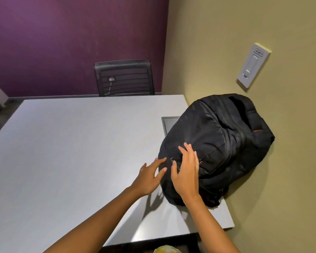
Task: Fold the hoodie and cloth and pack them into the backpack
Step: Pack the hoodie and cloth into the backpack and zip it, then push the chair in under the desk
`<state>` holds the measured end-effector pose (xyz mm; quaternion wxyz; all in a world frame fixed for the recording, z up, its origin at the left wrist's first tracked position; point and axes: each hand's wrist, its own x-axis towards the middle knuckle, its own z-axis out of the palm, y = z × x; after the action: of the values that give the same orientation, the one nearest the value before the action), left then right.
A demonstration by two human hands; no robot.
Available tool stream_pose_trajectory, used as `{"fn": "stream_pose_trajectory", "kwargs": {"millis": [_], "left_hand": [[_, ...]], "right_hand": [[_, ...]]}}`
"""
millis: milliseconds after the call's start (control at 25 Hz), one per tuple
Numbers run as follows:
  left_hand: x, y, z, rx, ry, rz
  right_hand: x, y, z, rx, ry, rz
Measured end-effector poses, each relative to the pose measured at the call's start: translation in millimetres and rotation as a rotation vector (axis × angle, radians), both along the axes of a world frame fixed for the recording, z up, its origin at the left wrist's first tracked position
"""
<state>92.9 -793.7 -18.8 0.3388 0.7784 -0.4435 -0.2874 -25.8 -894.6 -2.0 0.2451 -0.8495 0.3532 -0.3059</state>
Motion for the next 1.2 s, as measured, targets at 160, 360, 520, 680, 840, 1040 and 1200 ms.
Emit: {"fn": "stream_pose_trajectory", "kwargs": {"millis": [160, 360, 520, 680, 840, 1040, 1200], "left_hand": [[6.9, 35.7, -11.7, -0.033, 0.033, 0.172], [14.7, 85.2, -15.8, -0.073, 0.084, 0.346], [24.3, 133.3, -19.1, -0.028, 0.079, 0.454], [41.3, 193.8, -11.5, -0.048, 0.066, 0.604], [45.1, 262.8, -8.5, -0.056, 0.064, 0.66], [44.5, 372.4, -6.9, 0.005, 0.058, 0.678], [42.9, 447.2, -0.5, 0.058, 0.059, 0.659]], "right_hand": [[8.6, 17.6, -6.8, 0.106, -0.055, 0.126], [24.1, 49.6, -20.8, 0.112, -0.02, 0.345], [48.1, 82.0, -20.0, 0.098, -0.005, 0.457], [68.4, 133.4, -20.1, 0.096, 0.041, 0.547], [80.6, 190.0, -21.6, 0.115, 0.048, 0.579], [91.2, 290.1, -27.6, 0.18, 0.039, 0.597], [90.2, 362.9, -28.2, 0.247, 0.029, 0.61]]}}
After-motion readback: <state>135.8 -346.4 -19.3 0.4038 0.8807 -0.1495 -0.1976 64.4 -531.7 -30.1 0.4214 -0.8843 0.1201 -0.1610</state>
